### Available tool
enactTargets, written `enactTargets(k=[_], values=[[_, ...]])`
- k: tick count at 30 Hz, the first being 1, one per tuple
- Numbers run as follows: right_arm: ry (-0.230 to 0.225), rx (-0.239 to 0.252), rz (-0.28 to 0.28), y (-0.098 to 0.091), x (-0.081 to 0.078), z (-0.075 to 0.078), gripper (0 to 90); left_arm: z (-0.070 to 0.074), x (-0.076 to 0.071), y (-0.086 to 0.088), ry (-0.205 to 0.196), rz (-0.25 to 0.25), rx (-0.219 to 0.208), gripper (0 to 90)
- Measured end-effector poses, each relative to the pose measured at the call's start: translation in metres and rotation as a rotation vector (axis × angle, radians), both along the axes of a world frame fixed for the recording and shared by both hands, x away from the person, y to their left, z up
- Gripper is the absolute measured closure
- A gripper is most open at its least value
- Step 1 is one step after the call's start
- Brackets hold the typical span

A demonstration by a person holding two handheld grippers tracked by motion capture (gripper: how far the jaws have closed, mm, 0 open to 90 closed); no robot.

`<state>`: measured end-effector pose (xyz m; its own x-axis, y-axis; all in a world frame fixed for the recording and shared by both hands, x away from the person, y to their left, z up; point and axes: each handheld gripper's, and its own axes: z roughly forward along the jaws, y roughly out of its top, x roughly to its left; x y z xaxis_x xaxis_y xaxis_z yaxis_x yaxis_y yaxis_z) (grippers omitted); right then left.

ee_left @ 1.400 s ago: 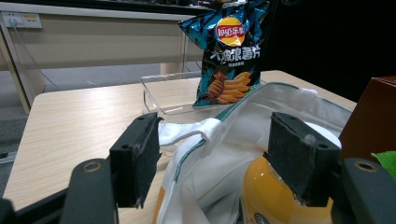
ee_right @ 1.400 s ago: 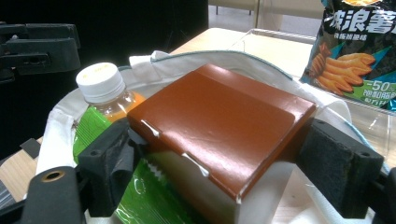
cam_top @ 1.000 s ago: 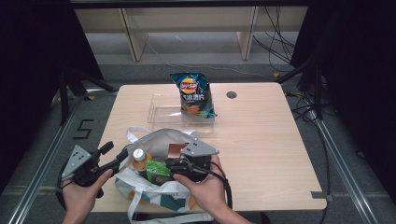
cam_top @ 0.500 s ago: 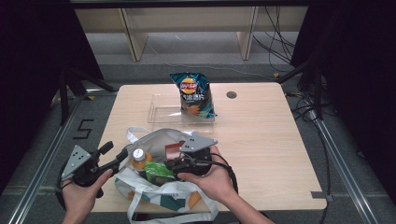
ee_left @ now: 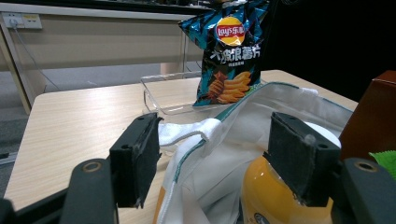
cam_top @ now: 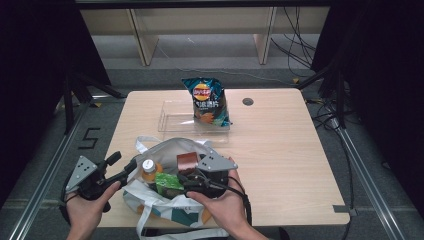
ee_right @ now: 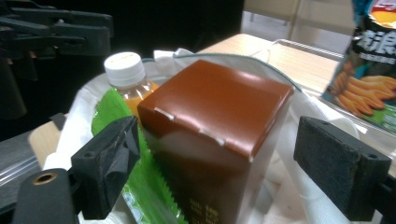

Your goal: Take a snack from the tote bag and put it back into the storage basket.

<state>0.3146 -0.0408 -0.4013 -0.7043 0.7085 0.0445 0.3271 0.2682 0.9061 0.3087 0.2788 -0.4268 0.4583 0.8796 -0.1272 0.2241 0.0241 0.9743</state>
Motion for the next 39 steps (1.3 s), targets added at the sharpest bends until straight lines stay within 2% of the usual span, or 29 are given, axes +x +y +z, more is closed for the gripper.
enactTargets(k=[2, 4, 7, 8, 10, 11, 13, 14, 20, 21, 22, 28, 29, 30, 31, 33, 34, 35, 37, 38, 39], values=[[-0.003, 0.009, -0.016, 0.002, -0.002, -0.002, 15.3, 0.0, 0.0, 0.0, 0.0, -0.001, 0.002, 33.5], [-0.002, -0.004, -0.017, 0.003, -0.002, -0.002, 15.2, 0.0, 0.0, 0.0, 0.001, -0.002, 0.003, 33.5], [-0.005, 0.012, -0.042, 0.008, -0.003, -0.005, 15.1, 0.0, 0.0, 0.0, 0.0, 0.001, 0.0, 33.5], [0.001, -0.001, -0.034, 0.009, -0.002, -0.005, 15.1, 0.0, 0.0, 0.0, 0.001, 0.001, 0.001, 33.4], [0.007, 0.006, -0.051, 0.012, -0.001, -0.007, 15.0, 0.0, 0.0, 0.0, 0.001, 0.0, 0.002, 33.4], [-0.006, 0.003, -0.06, 0.015, 0.001, -0.008, 14.5, 0.0, 0.0, 0.0, 0.0, 0.0, 0.002, 33.4], [-0.002, 0.004, -0.064, 0.016, 0.002, -0.008, 14.5, 0.0, -0.001, 0.0, -0.001, 0.001, 0.001, 33.4], [-0.01, 0.018, -0.07, 0.018, 0.003, -0.009, 14.4, 0.0, 0.0, 0.0, -0.011, -0.003, -0.006, 33.4], [-0.002, -0.01, -0.096, 0.023, 0.006, -0.009, 14.3, 0.0, 0.0, 0.001, 0.001, 0.001, 0.003, 33.4], [-0.001, 0.014, -0.102, 0.025, 0.008, -0.011, 14.7, 0.0, 0.0, 0.001, 0.002, 0.003, 0.005, 33.4], [-0.006, -0.002, -0.107, 0.025, 0.008, -0.01, 15.1, 0.0, 0.0, 0.001, 0.002, 0.003, 0.005, 33.4], [-0.006, -0.004, -0.124, 0.026, 0.011, -0.013, 17.0, 0.0, -0.001, 0.001, 0.001, 0.003, 0.006, 33.3], [0.021, -0.001, -0.129, 0.025, 0.01, -0.012, 17.9, 0.0, -0.001, 0.001, 0.001, 0.005, 0.006, 33.4], [0.021, -0.001, -0.129, 0.025, 0.01, -0.012, 17.9, 0.0, -0.001, 0.001, 0.001, 0.005, 0.006, 33.4], [-0.016, -0.013, -0.123, 0.023, 0.012, -0.012, 19.4, 0.0, 0.0, 0.001, 0.001, 0.004, 0.006, 33.4], [-0.016, -0.007, -0.135, 0.023, 0.011, -0.011, 20.0, -0.001, 0.0, 0.001, 0.002, 0.002, 0.006, 33.4], [0.004, -0.011, -0.132, 0.022, 0.01, -0.01, 20.8, -0.001, 0.0, 0.001, 0.002, 0.001, 0.008, 33.4], [0.004, -0.008, -0.136, 0.022, 0.011, -0.01, 21.9, -0.001, 0.0, 0.001, 0.002, 0.001, 0.009, 33.4], [-0.017, -0.007, -0.13, 0.021, 0.013, -0.011, 22.5, 0.0, 0.0, 0.001, 0.001, 0.004, 0.006, 33.4], [0.002, -0.001, -0.14, 0.022, 0.011, -0.011, 22.8, 0.0, 0.0, 0.001, 0.001, 0.005, 0.007, 33.4], [0.002, -0.001, -0.14, 0.022, 0.011, -0.011, 23.2, -0.001, 0.0, 0.001, 0.002, 0.006, 0.006, 33.4]])
